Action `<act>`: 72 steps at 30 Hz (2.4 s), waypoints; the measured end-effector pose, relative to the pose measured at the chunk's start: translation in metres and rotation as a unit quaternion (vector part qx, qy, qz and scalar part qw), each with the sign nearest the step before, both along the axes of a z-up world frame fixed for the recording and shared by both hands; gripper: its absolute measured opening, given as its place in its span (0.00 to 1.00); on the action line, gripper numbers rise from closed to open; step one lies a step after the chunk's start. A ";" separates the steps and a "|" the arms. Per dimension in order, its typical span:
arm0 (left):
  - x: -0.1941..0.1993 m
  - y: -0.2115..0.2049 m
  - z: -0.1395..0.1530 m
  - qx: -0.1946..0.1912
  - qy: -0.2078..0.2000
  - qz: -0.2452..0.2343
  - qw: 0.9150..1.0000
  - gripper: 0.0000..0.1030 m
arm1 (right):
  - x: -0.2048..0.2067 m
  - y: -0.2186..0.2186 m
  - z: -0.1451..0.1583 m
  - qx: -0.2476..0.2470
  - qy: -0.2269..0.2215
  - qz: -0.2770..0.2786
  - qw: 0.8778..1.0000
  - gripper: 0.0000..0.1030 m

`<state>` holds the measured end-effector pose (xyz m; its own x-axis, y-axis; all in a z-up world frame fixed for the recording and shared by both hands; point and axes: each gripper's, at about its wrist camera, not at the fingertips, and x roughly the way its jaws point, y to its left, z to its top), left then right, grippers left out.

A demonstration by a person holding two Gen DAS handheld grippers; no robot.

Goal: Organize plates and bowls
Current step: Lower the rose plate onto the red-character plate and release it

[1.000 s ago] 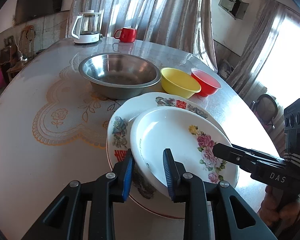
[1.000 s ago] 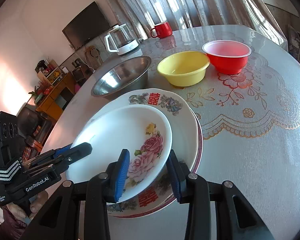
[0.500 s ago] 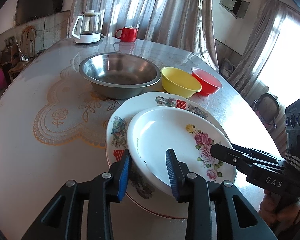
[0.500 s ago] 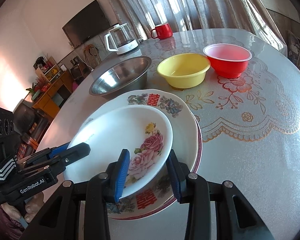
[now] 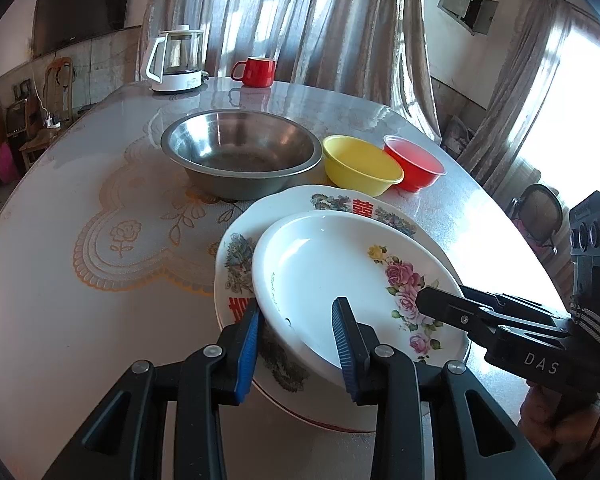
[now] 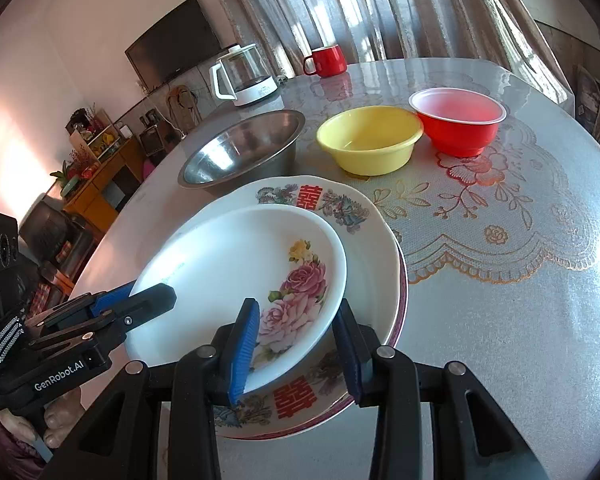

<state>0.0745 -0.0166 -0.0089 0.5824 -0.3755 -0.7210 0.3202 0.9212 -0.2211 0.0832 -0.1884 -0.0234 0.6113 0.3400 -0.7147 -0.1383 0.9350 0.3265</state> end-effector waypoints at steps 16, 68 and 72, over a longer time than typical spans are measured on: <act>-0.001 -0.003 0.000 0.022 -0.005 0.012 1.000 0.34 | 0.000 0.000 0.000 0.000 0.003 -0.003 1.000 0.37; -0.025 0.015 -0.004 0.044 -0.006 0.076 0.996 0.36 | -0.020 -0.002 0.010 -0.049 -0.049 -0.016 0.998 0.33; -0.030 0.017 -0.006 0.048 -0.004 0.082 0.995 0.36 | -0.021 0.007 0.006 -0.074 -0.051 -0.009 0.996 0.28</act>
<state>0.0444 0.0000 -0.0148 0.6360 -0.2046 -0.7440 0.1648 0.9780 -0.1280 0.0625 -0.1817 -0.0173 0.6888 0.2244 -0.6893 -0.1466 0.9744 0.1707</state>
